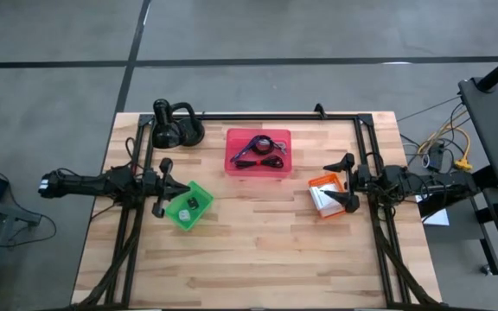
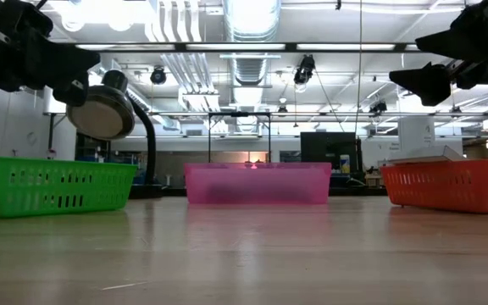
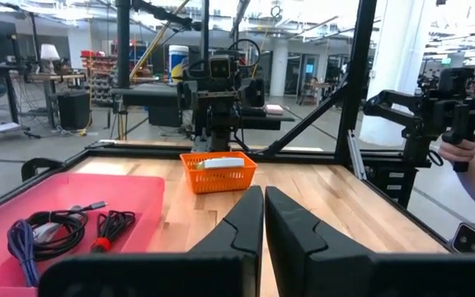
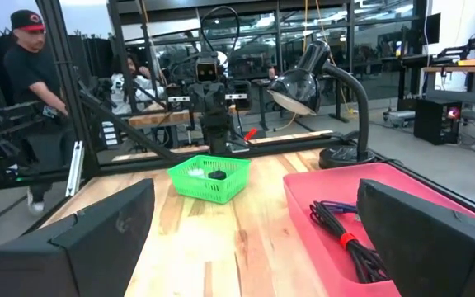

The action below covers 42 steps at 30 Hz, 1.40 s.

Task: Pick and place items into bin
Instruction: Return to Home Position

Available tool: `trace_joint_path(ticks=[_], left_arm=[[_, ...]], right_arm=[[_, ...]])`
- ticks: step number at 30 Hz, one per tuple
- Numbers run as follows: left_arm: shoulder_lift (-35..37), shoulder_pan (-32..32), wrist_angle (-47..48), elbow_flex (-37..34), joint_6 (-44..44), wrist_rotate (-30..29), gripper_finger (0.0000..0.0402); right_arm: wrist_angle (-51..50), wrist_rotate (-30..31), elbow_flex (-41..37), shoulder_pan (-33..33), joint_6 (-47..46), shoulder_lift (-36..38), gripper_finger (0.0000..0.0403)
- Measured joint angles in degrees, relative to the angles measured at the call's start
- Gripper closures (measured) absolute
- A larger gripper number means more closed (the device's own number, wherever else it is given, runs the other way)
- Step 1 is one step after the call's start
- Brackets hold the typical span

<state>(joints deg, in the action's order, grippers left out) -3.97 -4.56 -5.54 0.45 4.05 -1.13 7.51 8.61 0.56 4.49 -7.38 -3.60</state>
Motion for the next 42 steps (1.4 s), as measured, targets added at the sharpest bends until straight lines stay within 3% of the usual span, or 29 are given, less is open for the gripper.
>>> trace_joint_path(ticks=[5, 25, 28, 33, 42], left_arm=[[0.0, 0.0, -0.44, 0.0, -4.54, -0.02, 0.0402], [0.09, -0.02, -0.5, -0.02, -4.46, 0.42, 0.0402], [0.01, -0.02, -0.51, -0.02, -4.39, 0.49, 0.0402], [0.13, -0.02, -1.44, -0.02, -4.42, 0.49, 0.0402], [-0.02, -0.02, -1.7, -0.02, -4.42, 0.48, 0.0402]], right_arm=[[-0.07, 0.3, 0.0, 0.0, 1.25, 0.0, 0.0003], [0.0, 0.39, 0.0, 0.0, 1.77, 0.0, 0.0003], [-0.02, 0.4, 0.0, 0.0, 2.11, 0.0, 0.0018], [-0.22, 0.34, 0.0, 0.0, 2.92, -0.17, 0.0102], [-0.06, 0.23, 0.0, 0.0, 3.63, -0.28, 0.0353]])
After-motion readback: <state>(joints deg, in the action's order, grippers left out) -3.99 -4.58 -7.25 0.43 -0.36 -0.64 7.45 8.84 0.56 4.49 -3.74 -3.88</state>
